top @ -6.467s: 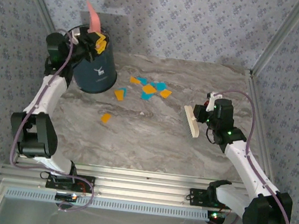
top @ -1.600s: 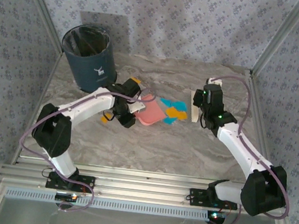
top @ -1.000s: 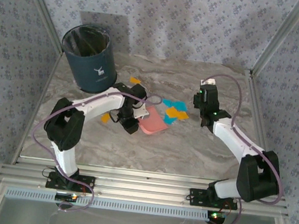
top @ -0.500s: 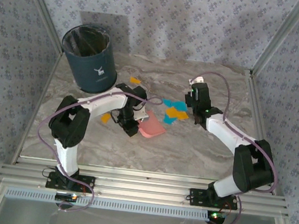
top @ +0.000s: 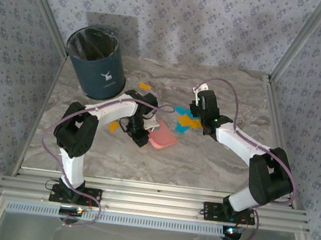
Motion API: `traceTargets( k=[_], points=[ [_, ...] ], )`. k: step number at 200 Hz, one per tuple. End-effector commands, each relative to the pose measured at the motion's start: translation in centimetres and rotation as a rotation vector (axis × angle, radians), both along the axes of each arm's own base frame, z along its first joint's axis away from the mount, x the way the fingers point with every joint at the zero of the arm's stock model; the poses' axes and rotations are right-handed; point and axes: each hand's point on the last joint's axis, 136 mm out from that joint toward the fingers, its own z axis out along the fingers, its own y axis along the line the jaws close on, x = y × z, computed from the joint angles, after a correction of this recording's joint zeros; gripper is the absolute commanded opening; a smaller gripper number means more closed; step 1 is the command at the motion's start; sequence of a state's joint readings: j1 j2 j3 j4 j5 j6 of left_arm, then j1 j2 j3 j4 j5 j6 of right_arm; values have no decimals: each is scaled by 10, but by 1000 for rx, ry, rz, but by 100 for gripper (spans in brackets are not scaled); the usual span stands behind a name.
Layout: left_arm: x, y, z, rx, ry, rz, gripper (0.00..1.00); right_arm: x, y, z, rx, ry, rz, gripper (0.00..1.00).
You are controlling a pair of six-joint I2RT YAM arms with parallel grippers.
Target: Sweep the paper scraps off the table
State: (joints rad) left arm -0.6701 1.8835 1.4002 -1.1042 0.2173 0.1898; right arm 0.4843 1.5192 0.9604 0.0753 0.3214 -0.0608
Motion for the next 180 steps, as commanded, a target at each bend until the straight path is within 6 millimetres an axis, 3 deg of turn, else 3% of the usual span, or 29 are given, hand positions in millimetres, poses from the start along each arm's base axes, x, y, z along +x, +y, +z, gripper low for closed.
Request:
traceTargets(
  k=[1,180],
  points=[
    [-3,-1,2,16,26,6,0,-1,14,0,36,18,34,0],
    [-1,1,-1,38,22,9,0,-39,74,3,89,107,238,0]
  ],
)
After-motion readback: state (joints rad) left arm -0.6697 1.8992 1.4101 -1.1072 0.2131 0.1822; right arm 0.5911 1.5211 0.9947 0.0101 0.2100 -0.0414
